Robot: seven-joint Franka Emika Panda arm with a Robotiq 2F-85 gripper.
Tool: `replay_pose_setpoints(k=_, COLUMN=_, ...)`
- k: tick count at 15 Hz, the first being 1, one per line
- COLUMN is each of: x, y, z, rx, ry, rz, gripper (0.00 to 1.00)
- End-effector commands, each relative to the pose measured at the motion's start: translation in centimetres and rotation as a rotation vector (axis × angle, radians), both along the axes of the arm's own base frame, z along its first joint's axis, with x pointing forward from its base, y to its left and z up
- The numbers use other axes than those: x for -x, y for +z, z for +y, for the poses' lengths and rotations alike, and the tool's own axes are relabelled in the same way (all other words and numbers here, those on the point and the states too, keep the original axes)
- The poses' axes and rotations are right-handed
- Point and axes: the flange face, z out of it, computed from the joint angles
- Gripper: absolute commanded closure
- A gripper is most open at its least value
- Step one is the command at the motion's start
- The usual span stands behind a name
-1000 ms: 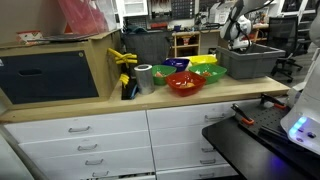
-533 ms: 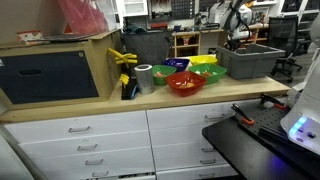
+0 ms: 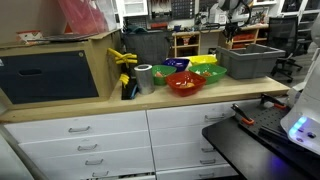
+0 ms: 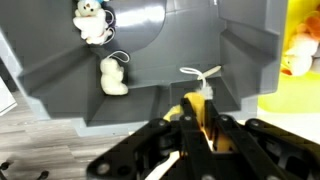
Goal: Put one green plush toy in the green bowl then place the yellow plush toy in blue bowl.
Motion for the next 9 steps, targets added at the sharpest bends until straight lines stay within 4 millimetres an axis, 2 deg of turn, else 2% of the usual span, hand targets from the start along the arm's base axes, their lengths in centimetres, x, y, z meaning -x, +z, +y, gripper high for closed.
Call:
replay_pose_setpoints(k=1, x=-0.4, y=3.6, z=2.9, rx=-0.049, ry=0.015, rz=-0.034, gripper=0.96)
replay_pose_setpoints(k=4, x=-1.9, y=4.1, z=5.1, rx=-0.073, ry=0.033, rz=-0.071, gripper=0.96)
replay_pose_setpoints(k=9, x=-3.7, y=2.2, z=9.3, rx=-0.121, ry=0.061, rz=-0.074, gripper=0.96)
